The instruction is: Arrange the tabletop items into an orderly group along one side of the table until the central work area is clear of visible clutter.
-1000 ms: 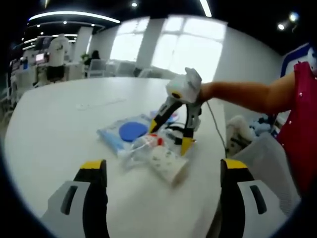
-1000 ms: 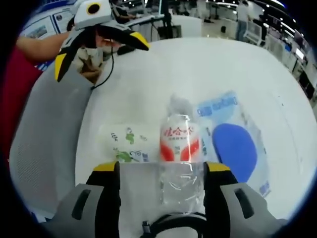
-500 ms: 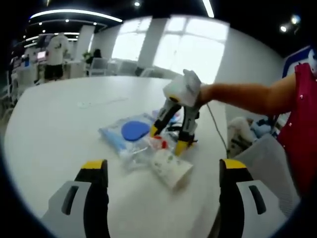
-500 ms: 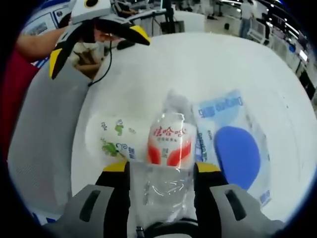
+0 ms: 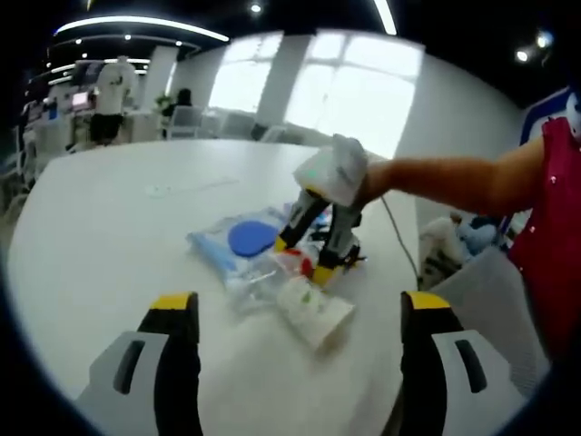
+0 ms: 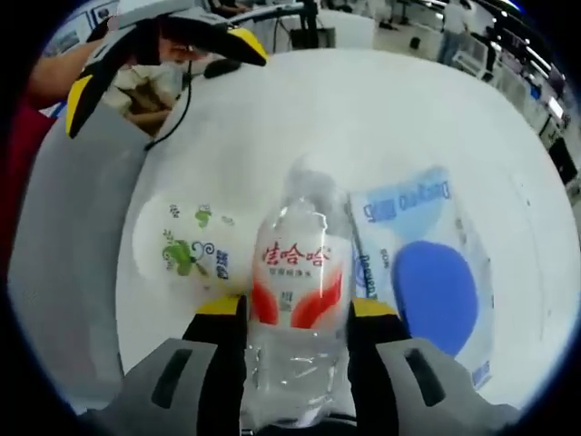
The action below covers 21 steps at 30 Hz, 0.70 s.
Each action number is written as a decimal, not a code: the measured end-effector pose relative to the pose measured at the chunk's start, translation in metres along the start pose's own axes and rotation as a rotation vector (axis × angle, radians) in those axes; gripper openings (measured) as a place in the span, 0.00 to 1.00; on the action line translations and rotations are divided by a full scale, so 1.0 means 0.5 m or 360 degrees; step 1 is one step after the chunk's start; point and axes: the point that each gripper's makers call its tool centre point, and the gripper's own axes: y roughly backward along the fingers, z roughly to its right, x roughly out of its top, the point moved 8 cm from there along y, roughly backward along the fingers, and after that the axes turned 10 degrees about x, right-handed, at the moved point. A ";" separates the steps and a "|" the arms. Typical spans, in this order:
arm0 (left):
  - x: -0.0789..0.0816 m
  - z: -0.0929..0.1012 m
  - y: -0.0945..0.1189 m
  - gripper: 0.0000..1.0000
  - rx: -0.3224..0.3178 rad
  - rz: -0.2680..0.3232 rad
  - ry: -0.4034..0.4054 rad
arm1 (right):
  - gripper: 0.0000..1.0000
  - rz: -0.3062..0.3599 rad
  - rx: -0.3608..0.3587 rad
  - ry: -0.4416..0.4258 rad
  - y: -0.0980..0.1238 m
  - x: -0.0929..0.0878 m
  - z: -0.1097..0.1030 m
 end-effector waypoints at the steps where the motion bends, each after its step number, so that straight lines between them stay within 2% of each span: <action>1: 0.000 -0.001 0.000 0.89 0.0000 0.0001 0.0002 | 0.43 0.0001 -0.0002 -0.0001 -0.002 0.002 0.001; 11: -0.006 -0.009 0.001 0.87 0.0009 -0.0002 0.0017 | 0.44 0.0031 0.0004 -0.0021 -0.014 0.024 0.004; 21: -0.008 -0.015 0.001 0.87 0.0012 -0.0001 0.0027 | 0.43 0.0001 -0.0013 -0.0022 -0.020 0.026 0.006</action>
